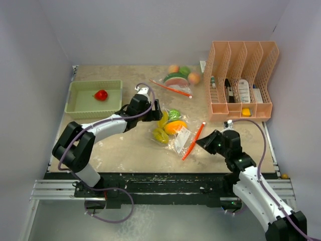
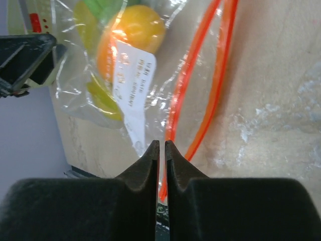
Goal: Open the zip-top bag and remove the fake food
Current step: Pick up the fake fruit from the zipper food storage bag.
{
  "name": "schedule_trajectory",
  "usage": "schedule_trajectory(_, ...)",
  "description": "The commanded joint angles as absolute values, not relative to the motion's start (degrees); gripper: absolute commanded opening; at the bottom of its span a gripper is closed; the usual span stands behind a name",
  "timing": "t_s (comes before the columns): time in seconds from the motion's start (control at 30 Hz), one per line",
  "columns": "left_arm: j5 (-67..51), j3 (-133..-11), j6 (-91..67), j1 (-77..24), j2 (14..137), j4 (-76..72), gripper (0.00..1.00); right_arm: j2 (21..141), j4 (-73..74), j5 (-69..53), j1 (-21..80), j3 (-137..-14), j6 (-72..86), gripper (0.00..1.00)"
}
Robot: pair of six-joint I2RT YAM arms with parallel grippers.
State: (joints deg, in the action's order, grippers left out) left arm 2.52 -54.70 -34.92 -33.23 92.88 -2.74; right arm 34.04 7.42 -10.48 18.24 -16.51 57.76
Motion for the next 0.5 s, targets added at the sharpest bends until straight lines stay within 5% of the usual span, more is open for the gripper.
schedule_trajectory(0.0,1.58,-55.15,-36.31,-34.89,94.17,-7.45,0.83,37.36,3.48,-12.29,17.67,-12.88,63.89,0.08)
schedule_trajectory(0.17,1.51,-54.88,-36.73,-35.67,95.17,-7.78,0.65,42.52,-3.28,-12.27,17.58,-11.08,64.02,0.01)
schedule_trajectory(0.47,0.65,-54.01,-36.96,-37.53,97.22,-9.06,0.19,58.25,-14.34,-12.16,17.33,-17.12,57.19,0.00)
